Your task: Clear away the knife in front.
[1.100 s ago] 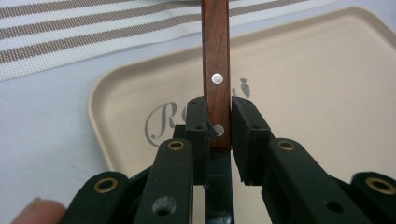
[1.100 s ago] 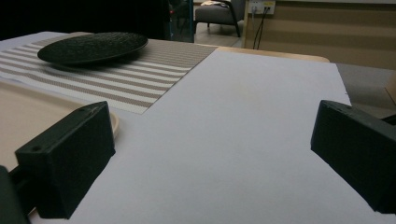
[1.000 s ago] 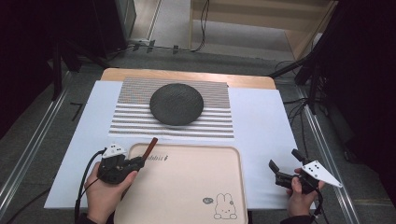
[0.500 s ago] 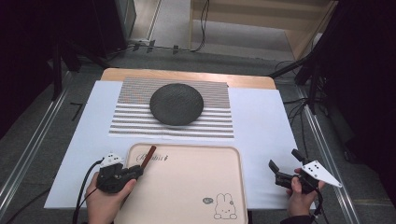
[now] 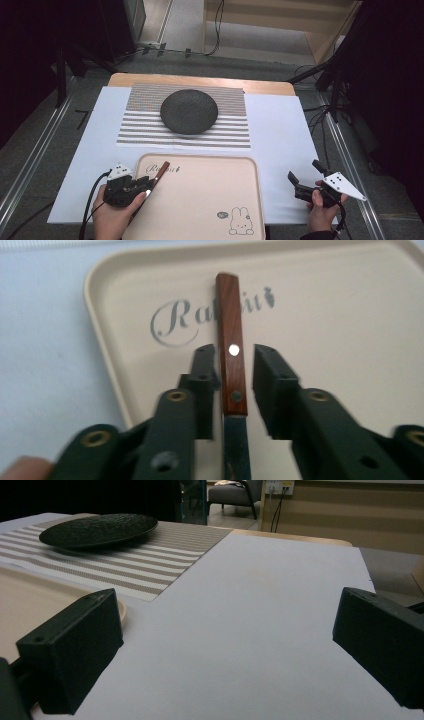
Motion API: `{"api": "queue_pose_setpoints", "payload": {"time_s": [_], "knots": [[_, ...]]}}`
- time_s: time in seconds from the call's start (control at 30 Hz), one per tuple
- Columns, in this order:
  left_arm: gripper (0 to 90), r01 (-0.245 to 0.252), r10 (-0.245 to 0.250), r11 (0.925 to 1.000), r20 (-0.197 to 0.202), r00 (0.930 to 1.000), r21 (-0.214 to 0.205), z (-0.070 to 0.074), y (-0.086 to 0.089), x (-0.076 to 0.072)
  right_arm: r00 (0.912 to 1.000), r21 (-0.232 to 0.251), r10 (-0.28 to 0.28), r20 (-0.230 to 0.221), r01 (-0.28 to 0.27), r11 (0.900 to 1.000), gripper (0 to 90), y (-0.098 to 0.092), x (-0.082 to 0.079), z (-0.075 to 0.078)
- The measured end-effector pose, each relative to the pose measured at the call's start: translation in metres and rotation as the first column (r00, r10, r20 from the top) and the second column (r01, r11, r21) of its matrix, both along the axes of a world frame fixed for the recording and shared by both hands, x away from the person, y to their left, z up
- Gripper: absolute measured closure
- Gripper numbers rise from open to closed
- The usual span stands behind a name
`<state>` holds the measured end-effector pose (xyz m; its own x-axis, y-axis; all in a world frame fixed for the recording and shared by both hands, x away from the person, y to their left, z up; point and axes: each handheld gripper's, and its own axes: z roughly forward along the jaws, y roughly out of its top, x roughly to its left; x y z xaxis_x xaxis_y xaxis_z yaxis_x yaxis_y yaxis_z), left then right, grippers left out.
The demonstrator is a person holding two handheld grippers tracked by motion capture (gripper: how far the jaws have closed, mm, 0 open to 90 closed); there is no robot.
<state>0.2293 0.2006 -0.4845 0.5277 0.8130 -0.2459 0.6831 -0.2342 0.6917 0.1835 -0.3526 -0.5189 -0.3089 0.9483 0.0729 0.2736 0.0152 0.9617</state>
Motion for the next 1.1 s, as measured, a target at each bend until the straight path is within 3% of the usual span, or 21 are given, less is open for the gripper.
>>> {"api": "queue_pose_setpoints", "payload": {"time_s": [0.1,0.23,0.37,0.47,0.8,1.1], "knots": [[89.5,0.065,-0.065,0.9979,0.003,0.9979,0.003,0.002,-0.005,0.003,1.0,-0.002,0.001,0.0,-0.001,1.0,0.0,0.0,0.0,0.0],[89.8,0.119,-0.119,0.9922,-0.001,0.9929,0.039,0.001,-0.018,0.008,1.0,-0.012,0.002,0.005,-0.002,0.9999,0.0,0.0,0.0,0.0],[89.8,0.181,-0.179,0.9791,-0.029,0.9835,0.093,-0.005,-0.029,0.015,1.0,-0.011,0.002,0.005,-0.002,0.9999,0.0,0.0,0.0,0.0],[89.8,0.175,-0.172,0.9791,-0.042,0.9842,0.103,-0.011,-0.026,0.021,1.0,-0.008,-0.001,0.003,0.001,1.0,0.0,0.0,0.0,0.0],[90.0,0.13,-0.128,0.9906,-0.045,0.9907,0.042,-0.014,0.002,0.024,1.0,-0.015,0.0,0.004,0.0,0.9999,0.0,0.0,0.001,0.0],[90.0,0.123,-0.122,0.9915,-0.031,0.9921,0.042,-0.014,0.012,0.024,1.0,-0.016,0.001,-0.001,-0.001,0.9999,0.0,0.001,0.0,0.0]]}}
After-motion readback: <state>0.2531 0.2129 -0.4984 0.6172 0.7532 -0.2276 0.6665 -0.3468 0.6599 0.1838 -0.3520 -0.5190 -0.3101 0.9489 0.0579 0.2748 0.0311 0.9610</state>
